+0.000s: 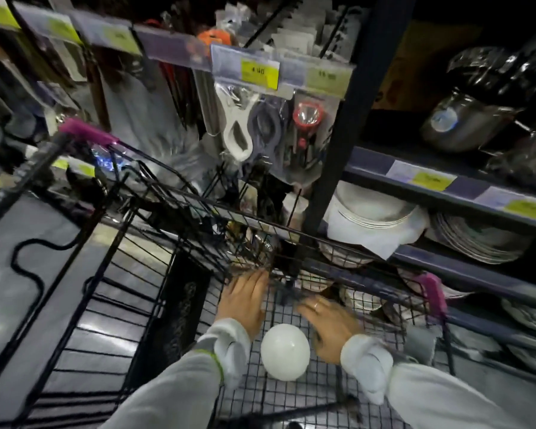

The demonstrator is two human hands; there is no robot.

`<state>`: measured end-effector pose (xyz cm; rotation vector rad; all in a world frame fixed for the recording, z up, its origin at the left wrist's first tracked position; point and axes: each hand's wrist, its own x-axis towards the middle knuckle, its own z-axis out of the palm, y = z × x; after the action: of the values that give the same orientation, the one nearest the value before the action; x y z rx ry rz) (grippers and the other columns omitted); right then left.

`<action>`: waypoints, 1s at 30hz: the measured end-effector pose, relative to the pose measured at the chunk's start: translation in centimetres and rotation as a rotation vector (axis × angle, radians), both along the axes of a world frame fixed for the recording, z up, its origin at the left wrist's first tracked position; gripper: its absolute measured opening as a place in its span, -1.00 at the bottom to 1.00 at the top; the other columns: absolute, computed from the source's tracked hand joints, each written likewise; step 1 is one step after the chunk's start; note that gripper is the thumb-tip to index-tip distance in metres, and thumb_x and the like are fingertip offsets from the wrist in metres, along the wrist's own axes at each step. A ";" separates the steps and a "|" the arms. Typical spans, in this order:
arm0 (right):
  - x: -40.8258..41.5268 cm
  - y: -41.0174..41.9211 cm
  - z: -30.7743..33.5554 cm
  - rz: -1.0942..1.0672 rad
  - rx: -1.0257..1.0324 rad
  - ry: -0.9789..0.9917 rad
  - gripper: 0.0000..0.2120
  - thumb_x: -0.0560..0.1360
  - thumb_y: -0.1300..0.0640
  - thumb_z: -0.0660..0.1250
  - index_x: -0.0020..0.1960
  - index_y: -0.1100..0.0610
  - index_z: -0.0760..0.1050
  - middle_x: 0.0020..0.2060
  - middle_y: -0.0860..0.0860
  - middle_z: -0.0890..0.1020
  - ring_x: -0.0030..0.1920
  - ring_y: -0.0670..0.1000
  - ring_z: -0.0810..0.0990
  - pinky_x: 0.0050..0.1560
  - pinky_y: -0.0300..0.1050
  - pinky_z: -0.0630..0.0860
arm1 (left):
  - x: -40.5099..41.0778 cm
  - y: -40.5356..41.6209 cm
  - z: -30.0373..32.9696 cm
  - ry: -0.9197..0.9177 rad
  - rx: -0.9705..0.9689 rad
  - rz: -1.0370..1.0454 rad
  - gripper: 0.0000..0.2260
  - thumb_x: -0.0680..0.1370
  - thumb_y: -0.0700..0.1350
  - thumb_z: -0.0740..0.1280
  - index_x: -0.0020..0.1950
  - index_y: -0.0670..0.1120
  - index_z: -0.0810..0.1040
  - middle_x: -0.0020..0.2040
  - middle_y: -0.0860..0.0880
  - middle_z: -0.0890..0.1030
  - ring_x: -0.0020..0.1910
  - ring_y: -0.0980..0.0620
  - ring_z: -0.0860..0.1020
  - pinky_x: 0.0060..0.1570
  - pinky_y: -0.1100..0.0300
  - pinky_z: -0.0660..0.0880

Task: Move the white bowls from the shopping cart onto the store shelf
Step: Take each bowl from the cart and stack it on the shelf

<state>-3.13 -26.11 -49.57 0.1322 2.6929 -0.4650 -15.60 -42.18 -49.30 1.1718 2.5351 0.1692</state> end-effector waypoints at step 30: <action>2.6 -3.2 -20.8 0.194 0.094 -0.454 -0.64 0.51 0.25 0.17 0.30 0.24 0.36 0.35 0.15 0.38 0.41 0.17 0.25 0.49 0.01 -0.01 | 7.0 -1.0 -19.0 -0.407 -0.391 0.007 -0.44 0.51 -0.12 0.25 0.47 -0.04 0.13 0.49 0.01 0.20 0.49 -0.05 0.11 0.41 0.00 0.20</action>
<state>-0.51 -29.33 -70.37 -0.0002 2.2519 -0.2159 -8.58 -43.17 -68.28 0.8724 2.0928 -0.0787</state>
